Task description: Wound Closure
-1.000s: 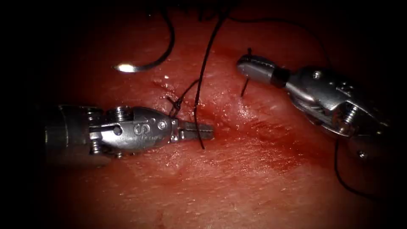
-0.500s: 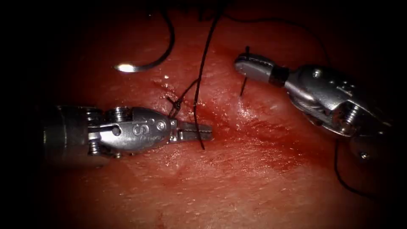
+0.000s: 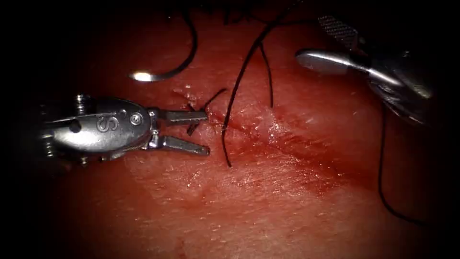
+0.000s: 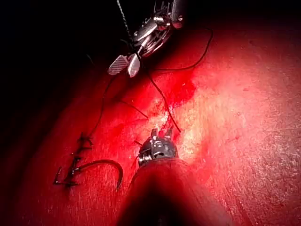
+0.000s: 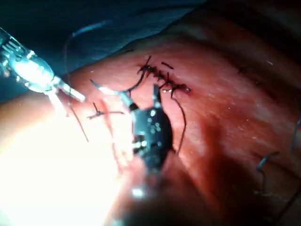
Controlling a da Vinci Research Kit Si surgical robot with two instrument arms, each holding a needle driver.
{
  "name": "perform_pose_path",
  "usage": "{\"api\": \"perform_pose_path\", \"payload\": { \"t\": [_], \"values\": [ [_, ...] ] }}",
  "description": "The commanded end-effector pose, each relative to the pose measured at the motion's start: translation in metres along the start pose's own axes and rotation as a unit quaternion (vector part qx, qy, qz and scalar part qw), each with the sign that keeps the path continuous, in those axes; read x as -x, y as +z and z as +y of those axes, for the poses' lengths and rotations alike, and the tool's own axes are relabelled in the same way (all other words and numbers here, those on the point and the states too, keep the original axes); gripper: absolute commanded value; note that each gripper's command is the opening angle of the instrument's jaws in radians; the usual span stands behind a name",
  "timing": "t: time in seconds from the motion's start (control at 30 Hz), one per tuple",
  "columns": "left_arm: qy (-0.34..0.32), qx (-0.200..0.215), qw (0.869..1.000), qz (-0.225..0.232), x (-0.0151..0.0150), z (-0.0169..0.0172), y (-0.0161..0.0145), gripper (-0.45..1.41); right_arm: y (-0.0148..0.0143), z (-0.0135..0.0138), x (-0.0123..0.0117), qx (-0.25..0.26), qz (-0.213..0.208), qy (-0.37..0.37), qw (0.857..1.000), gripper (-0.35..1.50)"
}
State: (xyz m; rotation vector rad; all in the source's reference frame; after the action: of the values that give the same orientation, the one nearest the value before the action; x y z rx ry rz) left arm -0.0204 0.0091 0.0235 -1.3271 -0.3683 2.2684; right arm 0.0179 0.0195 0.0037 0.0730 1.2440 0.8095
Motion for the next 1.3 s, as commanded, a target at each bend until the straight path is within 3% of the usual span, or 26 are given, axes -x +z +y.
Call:
{"api": "perform_pose_path", "payload": {
  "t": [0.03, 0.27, 0.33, 0.4, 0.53, 0.8, 0.97, 1.0, 1.03, 1.07, 1.13, 1.3],
  "values": [
    [-0.003, 0.002, 1.0, 0.005, -0.0004, 0.0001, 0.0004, 0.34, 0.0004, -0.0004, -0.0001, -0.002, -0.001, -0.008, 1.0, 1.36],
    [-0.045, -0.022, 0.998, 0.028, -0.007, 0.0018, -0.0024, 0.91, 0.0007, -0.001, -0.0001, -0.001, -0.002, -0.02, 1.0, 1.33],
    [-0.05, -0.028, 0.998, 0.03, -0.008, 0.002, -0.0025, 0.93, 0.0008, -0.0011, 0.0001, 0.0, -0.002, -0.021, 1.0, 1.33],
    [-0.065, -0.045, 0.996, 0.043, -0.0118, 0.0025, -0.0028, 0.98, 0.0014, -0.0014, 0.0011, -0.002, -0.015, -0.026, 1.0, 1.33],
    [-0.071, -0.054, 0.995, 0.044, -0.0153, 0.0035, -0.0022, 1.0, 0.002, -0.0015, 0.0021, 0.0, -0.019, -0.031, 0.999, 1.33],
    [-0.055, -0.075, 0.995, 0.04, -0.0187, 0.0039, -0.0009, 0.98, 0.0029, -0.002, 0.0031, -0.006, -0.025, -0.035, 0.999, 1.33],
    [-0.047, -0.085, 0.995, 0.034, -0.0194, 0.0035, -0.002, 0.78, 0.003, -0.0022, 0.0031, -0.006, -0.025, -0.035, 0.999, 1.33],
    [-0.042, -0.089, 0.995, 0.031, -0.0196, 0.0033, -0.0024, 0.53, 0.0031, -0.0022, 0.0031, -0.005, -0.025, -0.035, 0.999, 1.33],
    [-0.042, -0.089, 0.995, 0.031, -0.0196, 0.0033, -0.0024, 0.53, 0.0031, -0.0022, 0.0031, -0.005, -0.025, -0.035, 0.999, 1.33],
    [-0.04, -0.09, 0.995, 0.03, -0.0197, 0.0032, -0.0026, 0.31, 0.0031, -0.0023, 0.0031, -0.005, -0.025, -0.035, 0.999, 1.33],
    [-0.033, -0.092, 0.995, 0.028, -0.0198, 0.0029, -0.0029, -0.45, 0.0032, -0.0024, 0.0031, -0.007, -0.026, -0.035, 0.999, 1.33],
    [-0.01, -0.1, 0.994, 0.045, -0.0181, 0.0025, -0.0047, -0.45, 0.0023, -0.0034, 0.0028, -0.054, -0.034, -0.032, 0.997, 1.3]
  ]
}}
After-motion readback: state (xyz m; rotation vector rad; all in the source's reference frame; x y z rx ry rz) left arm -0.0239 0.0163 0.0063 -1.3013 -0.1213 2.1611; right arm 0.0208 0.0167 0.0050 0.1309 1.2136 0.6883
